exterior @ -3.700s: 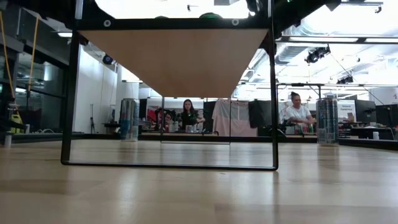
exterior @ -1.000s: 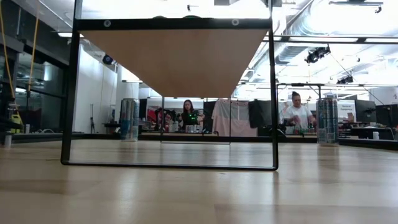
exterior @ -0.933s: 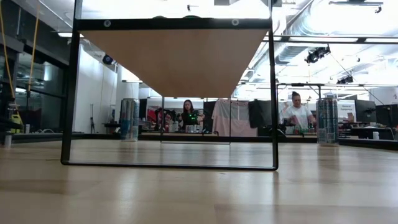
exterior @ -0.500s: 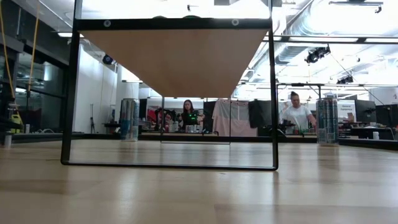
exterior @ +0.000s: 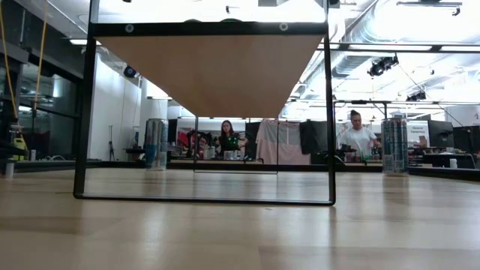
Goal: Place canned beverage on shelf
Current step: Put the green soda can on the shelf
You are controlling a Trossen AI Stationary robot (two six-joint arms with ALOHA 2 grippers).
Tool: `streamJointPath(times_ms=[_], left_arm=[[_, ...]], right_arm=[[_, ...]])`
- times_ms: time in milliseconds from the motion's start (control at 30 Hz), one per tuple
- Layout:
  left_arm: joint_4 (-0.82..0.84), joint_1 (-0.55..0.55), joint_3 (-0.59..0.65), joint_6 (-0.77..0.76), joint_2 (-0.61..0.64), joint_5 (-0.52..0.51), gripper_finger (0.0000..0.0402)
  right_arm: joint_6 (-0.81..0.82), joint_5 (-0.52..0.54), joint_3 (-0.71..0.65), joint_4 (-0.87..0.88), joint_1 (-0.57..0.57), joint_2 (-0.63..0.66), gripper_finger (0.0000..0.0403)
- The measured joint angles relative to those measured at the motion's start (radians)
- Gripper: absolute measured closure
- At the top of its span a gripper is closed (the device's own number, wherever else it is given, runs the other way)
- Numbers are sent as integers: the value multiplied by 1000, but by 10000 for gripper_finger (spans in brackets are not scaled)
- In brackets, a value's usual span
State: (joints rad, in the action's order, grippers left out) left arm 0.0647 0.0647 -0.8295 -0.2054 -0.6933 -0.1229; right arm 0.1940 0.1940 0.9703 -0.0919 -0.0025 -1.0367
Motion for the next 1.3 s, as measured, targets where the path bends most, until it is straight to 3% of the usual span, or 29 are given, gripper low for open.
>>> streamJointPath(times_ms=[167, 500, 633, 800, 1000, 1100, 1300], left_arm=[[-1, 0, 0, 25, 0, 15, 155], [4, 0, 0, 6, 8, 95, 169], [60, 0, 0, 45, 26, 96, 228], [130, 0, 0, 68, 55, 103, 381], [170, 0, 0, 57, 77, 94, 399], [175, 0, 0, 60, 78, 86, 400], [178, 0, 0, 77, 76, 47, 401]], right_arm=[[8, 0, 0, 10, 0, 0, 53], [7, 0, 0, 14, 0, 0, 52], [7, 0, 0, 14, 0, 0, 52], [7, 0, 0, 14, 0, 0, 52], [46, 0, 8, 35, 0, 0, 52], [105, 6, 101, 204, 24, -10, 52], [281, -2, 444, 860, 173, -130, 52]])
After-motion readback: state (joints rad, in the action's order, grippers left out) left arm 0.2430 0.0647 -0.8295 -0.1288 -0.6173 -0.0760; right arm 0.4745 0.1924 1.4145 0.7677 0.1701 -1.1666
